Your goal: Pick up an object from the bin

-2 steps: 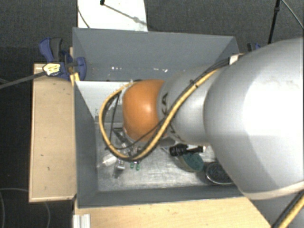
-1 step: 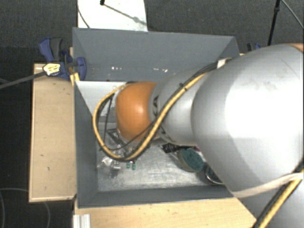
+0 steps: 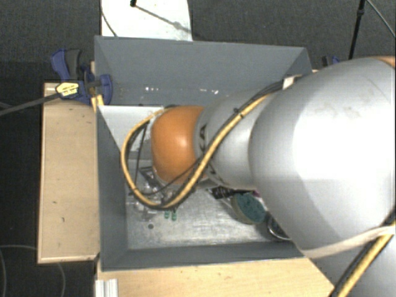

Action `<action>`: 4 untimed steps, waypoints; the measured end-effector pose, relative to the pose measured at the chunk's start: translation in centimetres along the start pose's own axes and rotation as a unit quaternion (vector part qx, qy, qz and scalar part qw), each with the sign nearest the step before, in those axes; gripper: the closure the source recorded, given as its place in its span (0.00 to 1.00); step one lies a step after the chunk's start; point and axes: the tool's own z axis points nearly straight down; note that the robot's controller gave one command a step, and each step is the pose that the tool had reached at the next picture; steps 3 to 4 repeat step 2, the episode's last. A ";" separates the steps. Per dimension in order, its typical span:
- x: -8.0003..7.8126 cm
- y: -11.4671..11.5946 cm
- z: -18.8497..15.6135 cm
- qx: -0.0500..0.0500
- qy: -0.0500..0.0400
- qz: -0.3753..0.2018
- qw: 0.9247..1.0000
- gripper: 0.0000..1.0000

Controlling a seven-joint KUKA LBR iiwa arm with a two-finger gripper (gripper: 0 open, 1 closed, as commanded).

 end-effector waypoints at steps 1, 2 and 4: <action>-2.7 0.1 -10.9 0.000 -0.002 -0.273 0.962 1.00; -2.6 1.0 -20.6 -0.001 -0.003 -0.264 0.965 1.00; -2.6 1.0 -20.6 -0.001 -0.003 -0.264 0.965 1.00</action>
Offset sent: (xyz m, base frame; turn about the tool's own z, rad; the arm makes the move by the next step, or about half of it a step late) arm 0.0233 -0.0037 0.1057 -0.5545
